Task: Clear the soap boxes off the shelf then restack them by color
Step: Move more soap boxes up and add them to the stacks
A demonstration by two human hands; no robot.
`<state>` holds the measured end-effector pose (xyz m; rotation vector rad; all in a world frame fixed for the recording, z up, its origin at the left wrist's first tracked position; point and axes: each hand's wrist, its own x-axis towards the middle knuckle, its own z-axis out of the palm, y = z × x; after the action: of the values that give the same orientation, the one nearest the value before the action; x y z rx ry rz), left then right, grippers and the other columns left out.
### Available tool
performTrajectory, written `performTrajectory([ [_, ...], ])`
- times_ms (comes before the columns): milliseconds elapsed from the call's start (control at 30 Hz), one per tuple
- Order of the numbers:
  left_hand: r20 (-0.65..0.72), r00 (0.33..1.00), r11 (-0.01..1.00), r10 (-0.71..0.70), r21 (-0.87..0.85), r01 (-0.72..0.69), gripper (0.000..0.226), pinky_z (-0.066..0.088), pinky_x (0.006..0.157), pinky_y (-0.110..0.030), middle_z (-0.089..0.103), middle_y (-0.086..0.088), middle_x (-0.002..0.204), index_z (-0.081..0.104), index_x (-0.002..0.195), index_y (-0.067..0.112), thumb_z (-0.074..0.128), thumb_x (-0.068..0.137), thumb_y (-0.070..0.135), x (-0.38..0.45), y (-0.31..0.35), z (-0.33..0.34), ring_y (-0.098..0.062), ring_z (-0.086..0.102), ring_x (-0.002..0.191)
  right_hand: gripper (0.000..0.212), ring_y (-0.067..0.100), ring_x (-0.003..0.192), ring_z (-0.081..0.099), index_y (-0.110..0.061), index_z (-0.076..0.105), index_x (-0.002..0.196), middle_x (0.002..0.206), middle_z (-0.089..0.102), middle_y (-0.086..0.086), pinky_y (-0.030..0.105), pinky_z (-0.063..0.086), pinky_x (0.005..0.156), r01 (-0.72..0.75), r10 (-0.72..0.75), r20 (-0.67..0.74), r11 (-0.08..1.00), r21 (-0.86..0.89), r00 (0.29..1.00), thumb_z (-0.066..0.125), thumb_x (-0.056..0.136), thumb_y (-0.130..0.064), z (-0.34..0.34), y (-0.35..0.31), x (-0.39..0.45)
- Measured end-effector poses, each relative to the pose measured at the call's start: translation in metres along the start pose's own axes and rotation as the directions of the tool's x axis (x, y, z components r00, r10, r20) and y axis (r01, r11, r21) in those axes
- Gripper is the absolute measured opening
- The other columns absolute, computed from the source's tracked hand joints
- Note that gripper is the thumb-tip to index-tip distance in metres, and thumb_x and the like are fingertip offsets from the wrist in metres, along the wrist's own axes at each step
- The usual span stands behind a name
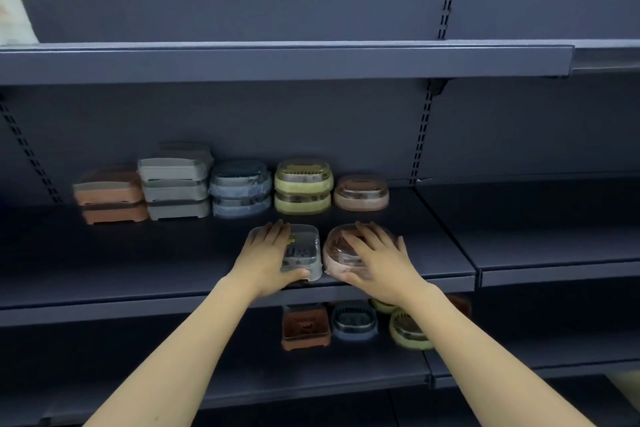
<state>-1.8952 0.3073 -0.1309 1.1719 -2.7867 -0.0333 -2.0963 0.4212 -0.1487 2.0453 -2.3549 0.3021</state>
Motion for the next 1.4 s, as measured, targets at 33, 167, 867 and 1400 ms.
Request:
performTrajectory([
  [33,-0.004,1.000,1.000,0.004,0.002,-0.004,0.096,0.004,0.116,-0.035,0.006,-0.007,0.158,0.008,0.151,0.011,0.050,0.083,0.064,0.003,-0.001,0.000,-0.024,0.006,0.145,0.072,0.021,0.145,-0.001,-0.035,0.015,0.148,0.158,0.005,-0.004,0.061,0.009,0.112,-0.003,0.003,-0.008,1.000,0.004,1.000,0.047,0.088,-0.059,0.001,0.001,0.001],
  [167,-0.034,0.999,1.000,-0.002,-0.004,0.002,0.097,0.006,0.116,-0.035,0.009,-0.007,0.158,0.009,0.151,0.012,0.051,0.082,0.066,0.015,-0.005,0.005,-0.024,0.009,0.145,0.073,0.023,0.144,0.003,-0.035,0.020,0.147,0.158,0.011,-0.003,0.060,0.016,0.111,-0.005,0.006,-0.057,1.000,0.020,0.998,0.043,0.084,-0.064,0.006,0.004,0.007],
  [867,-0.001,0.998,0.998,-0.056,-0.013,0.056,0.095,0.003,0.117,-0.033,0.002,-0.002,0.159,0.004,0.151,0.016,0.047,0.083,0.067,0.049,-0.008,0.009,-0.019,0.004,0.146,0.068,0.025,0.144,0.010,-0.032,0.026,0.146,0.157,0.016,-0.003,0.048,0.015,0.113,-0.051,0.048,-0.273,0.999,-0.003,0.961,0.045,0.086,-0.058,-0.030,0.034,0.061],
  [1400,0.044,0.996,0.997,-0.076,-0.029,0.078,0.097,0.000,0.117,-0.034,-0.001,-0.002,0.159,0.001,0.151,0.016,0.045,0.082,0.069,0.055,-0.008,0.008,-0.020,-0.001,0.146,0.074,0.021,0.144,0.009,-0.030,0.021,0.149,0.158,0.009,-0.002,0.053,0.019,0.110,-0.081,0.078,-0.124,0.996,-0.020,0.989,0.051,0.087,-0.058,-0.034,0.078,0.144],
])
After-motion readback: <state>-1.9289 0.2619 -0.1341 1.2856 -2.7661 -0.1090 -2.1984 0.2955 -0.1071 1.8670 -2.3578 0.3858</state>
